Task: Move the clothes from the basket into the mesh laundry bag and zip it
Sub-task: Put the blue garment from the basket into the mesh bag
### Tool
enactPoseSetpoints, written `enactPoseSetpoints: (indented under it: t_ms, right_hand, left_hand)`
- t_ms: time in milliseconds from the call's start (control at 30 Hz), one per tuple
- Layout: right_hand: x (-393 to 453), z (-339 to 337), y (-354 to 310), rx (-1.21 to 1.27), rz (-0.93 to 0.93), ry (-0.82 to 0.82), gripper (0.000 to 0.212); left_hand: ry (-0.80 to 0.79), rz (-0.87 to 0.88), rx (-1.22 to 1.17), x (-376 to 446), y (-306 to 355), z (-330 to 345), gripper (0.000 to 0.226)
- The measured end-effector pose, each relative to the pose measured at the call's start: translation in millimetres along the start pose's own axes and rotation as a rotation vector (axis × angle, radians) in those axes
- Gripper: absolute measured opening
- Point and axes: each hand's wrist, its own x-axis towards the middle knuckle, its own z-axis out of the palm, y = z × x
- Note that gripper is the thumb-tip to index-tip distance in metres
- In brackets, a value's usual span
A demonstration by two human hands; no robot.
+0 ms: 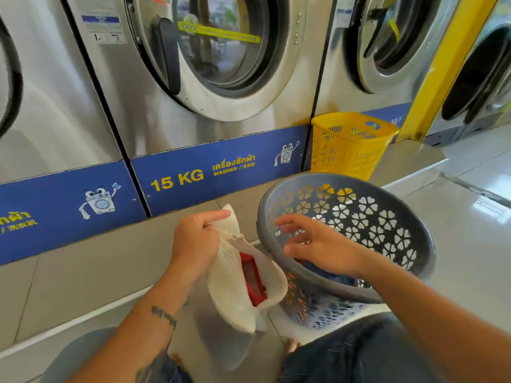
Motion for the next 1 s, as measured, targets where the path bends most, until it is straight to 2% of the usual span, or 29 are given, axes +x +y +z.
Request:
enactPoseSetpoints:
  t_ms: [67, 167, 267, 400, 633, 733, 867, 933, 1000]
  right_hand:
    - [9.6, -24.9, 20.3, -0.042, 0.070, 0.055, 0.047]
    - [30.9, -52.2, 63.3, -0.231, 0.225, 0.049, 0.055]
    - [51.7, -61.2, 105.3, -0.437, 0.341, -0.032, 0.067]
    - [82.5, -57.3, 153.5, -0.688, 0.449, -0.189, 0.084]
    - [159.1, -55.9, 215.7, -1.011, 0.500, -0.335, 0.086]
    - [185.3, -40.1, 249.3, -1.104, 0.520, -0.421, 0.093]
    - [196.1, -11.9, 300.7, -1.104, 0.692, -0.527, 0.115]
    - [193.6, 3.3, 319.6, -1.122, 0.708, -0.535, 0.117]
    - [190.1, 14.9, 326.8, -1.177, 0.636, -0.485, 0.111]
  left_hand:
    - [0.028, -0.018, 0.013, 1.5, 7.3, 11.6, 0.057]
    - [0.048, -0.070, 0.020, 6.5, 11.9, 27.9, 0.059]
    - [0.048, -0.140, 0.044, 12.5, 8.6, 47.1, 0.059]
    - [-0.029, -0.185, 0.106, 23.4, -4.2, 78.8, 0.060]
    - [-0.131, -0.213, 0.189, 52.4, -32.9, 104.3, 0.054]
    - [-0.155, -0.182, 0.211, 61.6, -47.1, 100.7, 0.050]
    - [-0.165, -0.173, 0.156, 69.5, -57.3, 93.3, 0.046]
    - [-0.176, -0.166, 0.160, 71.1, -62.1, 90.1, 0.044]
    - [-0.181, -0.161, 0.179, 71.0, -67.0, 87.8, 0.044]
